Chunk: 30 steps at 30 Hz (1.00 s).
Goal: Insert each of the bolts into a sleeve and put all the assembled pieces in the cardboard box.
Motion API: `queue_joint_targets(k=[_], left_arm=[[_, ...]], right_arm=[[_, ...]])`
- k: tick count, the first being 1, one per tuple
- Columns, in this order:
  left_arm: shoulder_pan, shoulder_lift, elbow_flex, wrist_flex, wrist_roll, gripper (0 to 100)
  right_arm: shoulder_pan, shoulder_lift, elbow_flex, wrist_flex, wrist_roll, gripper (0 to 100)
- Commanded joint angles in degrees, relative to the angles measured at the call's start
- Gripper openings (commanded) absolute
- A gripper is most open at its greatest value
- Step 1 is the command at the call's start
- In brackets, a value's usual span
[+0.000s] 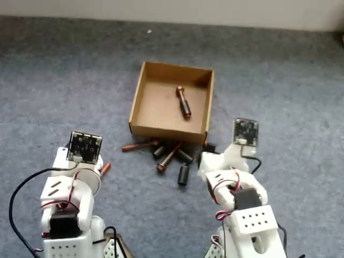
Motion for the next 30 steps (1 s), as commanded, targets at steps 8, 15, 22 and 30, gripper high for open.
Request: queue_joint_targets(k=[8, 15, 22, 30], left_arm=[[12.79, 2.77, -10.59, 1.14, -2.90, 1], [18.07, 24.48, -19.74, 3.08, -10.55, 1], [19.91, 50.07, -30.90, 3.16, -15.30, 2], [20.62, 76.79, -46.81, 10.20, -19.60, 14]], right_arm=[[6.37, -1.36, -0.66, -1.89, -1.93, 0.5], [6.37, -1.36, -0.75, -1.89, -3.43, 0.5], [6.37, -1.27, -0.66, -1.89, -3.52, 0.5], [6.37, -1.27, -0.66, -1.89, -3.60, 0.5]])
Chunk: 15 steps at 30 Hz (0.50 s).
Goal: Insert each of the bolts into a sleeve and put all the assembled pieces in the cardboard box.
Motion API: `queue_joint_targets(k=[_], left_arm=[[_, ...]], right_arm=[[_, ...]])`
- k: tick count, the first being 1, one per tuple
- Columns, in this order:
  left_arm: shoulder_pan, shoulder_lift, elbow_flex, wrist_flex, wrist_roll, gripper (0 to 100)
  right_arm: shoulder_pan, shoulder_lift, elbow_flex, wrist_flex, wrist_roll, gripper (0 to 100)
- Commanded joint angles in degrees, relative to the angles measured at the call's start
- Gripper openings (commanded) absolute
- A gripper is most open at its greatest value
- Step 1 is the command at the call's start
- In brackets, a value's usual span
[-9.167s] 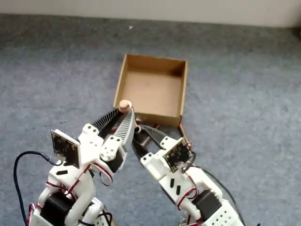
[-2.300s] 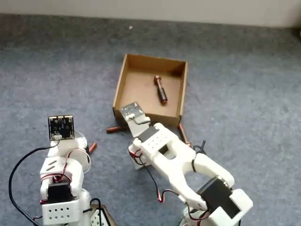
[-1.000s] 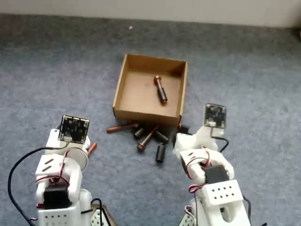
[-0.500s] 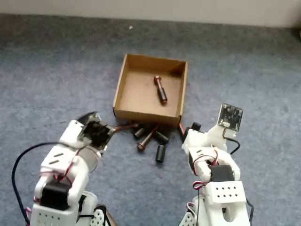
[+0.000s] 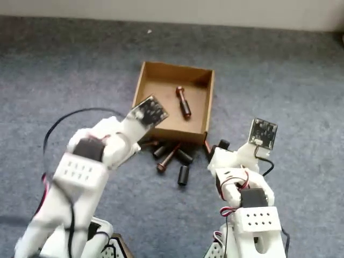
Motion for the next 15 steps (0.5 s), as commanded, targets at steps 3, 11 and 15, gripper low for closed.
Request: queue_joint_targets(k=[3, 11, 15], left_arm=[[3.03, 15.34, -11.38, 4.31, -6.15, 14], [6.37, 30.29, -19.47, 4.04, -6.42, 14], [6.11, 36.09, -23.52, 4.04, -6.42, 14]], right_arm=[[0.57, -1.19, -0.66, -1.36, -0.79, 0.5], [0.57, -1.19, -0.66, -1.36, -0.88, 0.5], [0.57, -1.19, -0.57, -1.36, -0.79, 0.5]])
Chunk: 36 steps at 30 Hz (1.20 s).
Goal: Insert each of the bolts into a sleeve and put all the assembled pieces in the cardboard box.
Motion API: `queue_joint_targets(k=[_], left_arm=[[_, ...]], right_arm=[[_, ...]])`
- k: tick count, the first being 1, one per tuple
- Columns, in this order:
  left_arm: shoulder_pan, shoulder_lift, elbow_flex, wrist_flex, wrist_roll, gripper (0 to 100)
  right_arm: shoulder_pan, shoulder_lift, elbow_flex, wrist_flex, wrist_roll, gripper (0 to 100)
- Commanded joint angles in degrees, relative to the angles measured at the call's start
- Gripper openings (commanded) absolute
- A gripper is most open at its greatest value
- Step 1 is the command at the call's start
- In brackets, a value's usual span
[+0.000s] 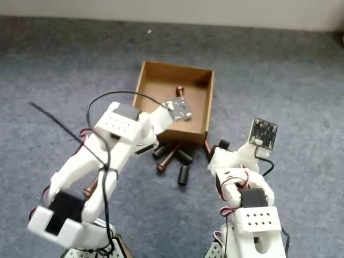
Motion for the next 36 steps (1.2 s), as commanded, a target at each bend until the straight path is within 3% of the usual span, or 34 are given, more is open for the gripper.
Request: queue_joint_targets(k=[1, 21, 27, 36], left_arm=[[0.22, 3.74, -5.32, 0.26, -0.53, 14], [0.13, 22.11, -16.84, 0.18, -0.26, 14], [0.57, 22.11, -16.48, 0.26, -0.26, 1], [0.57, 21.49, -16.48, 0.62, 5.27, 1]], right_arm=[[0.57, -1.19, -0.57, -1.36, -0.62, 0.5], [0.57, -1.19, -0.57, -1.36, -0.53, 0.5], [0.57, -1.19, -0.57, -1.36, -0.53, 0.5], [0.57, -1.19, -0.57, -1.36, -0.44, 0.5]])
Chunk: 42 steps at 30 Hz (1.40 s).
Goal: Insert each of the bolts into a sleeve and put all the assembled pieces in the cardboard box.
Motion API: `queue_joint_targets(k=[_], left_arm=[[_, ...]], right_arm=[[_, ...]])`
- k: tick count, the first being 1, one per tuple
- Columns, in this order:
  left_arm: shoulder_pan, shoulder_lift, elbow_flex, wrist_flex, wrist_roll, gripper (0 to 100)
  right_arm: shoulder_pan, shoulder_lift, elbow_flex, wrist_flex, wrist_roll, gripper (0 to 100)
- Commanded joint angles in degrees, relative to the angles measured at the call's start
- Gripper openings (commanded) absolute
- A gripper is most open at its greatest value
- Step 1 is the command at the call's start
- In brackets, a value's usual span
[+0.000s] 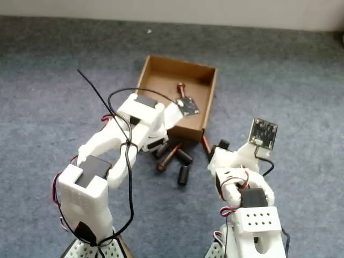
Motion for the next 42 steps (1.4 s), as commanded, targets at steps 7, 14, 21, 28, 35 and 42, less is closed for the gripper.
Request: queue_joint_targets(k=[7, 14, 21, 28, 35, 42], left_arm=[[0.22, -13.49, 6.02, 0.18, 1.93, 1], [0.13, -31.34, 16.40, -0.18, 2.02, 1], [0.13, -43.30, 22.02, -0.26, 9.41, 1], [-0.13, -55.25, 26.07, -0.44, 16.79, 1], [-0.13, -69.14, 35.47, -9.41, 22.77, 1], [-0.31, -81.71, 43.30, -13.01, 28.22, 1]], right_arm=[[0.57, -1.19, -0.57, -1.36, -0.44, 0.5], [0.48, -1.27, -0.57, -1.36, -0.35, 0.5], [0.22, -1.36, -0.40, -1.10, 2.02, 0.5], [0.13, -1.54, 1.01, -1.19, 3.16, 0.5], [0.13, -1.54, 1.01, -1.19, 3.16, 0.5], [0.13, -9.80, 1.80, -0.92, 3.25, 0.5]])
